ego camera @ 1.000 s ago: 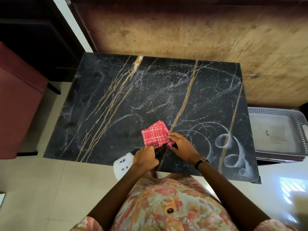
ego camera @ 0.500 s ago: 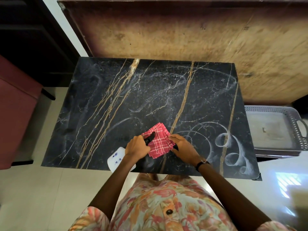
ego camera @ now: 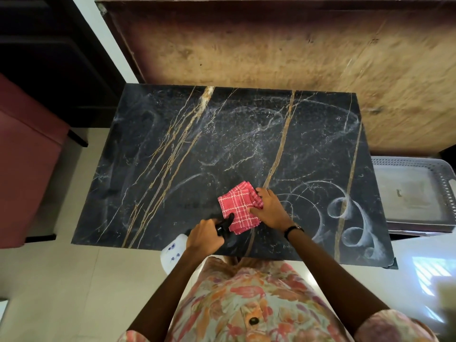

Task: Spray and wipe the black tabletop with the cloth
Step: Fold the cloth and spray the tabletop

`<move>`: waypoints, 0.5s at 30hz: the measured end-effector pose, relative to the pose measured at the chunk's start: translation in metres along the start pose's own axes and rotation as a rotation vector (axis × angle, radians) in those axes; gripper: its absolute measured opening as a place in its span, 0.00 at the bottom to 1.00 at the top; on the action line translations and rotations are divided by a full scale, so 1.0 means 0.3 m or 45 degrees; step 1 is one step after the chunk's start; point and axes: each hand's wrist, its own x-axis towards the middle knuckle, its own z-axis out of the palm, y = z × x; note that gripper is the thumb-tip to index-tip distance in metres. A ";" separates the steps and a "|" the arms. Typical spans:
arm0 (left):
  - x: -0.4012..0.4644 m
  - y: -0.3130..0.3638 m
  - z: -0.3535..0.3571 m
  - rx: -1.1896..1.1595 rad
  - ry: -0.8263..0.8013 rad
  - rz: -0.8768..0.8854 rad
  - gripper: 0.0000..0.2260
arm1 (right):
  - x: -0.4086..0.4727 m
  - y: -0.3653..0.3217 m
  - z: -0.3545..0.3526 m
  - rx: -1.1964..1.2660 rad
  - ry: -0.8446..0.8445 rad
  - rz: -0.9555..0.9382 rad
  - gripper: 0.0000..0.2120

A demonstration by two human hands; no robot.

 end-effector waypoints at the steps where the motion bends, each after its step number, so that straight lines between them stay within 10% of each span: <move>1: -0.002 0.000 -0.003 -0.049 0.016 -0.002 0.14 | 0.012 0.000 0.003 0.033 0.006 0.021 0.30; 15: -0.089 -0.160 -0.082 -0.687 0.423 -0.196 0.05 | 0.015 -0.105 0.001 0.761 -0.311 0.281 0.10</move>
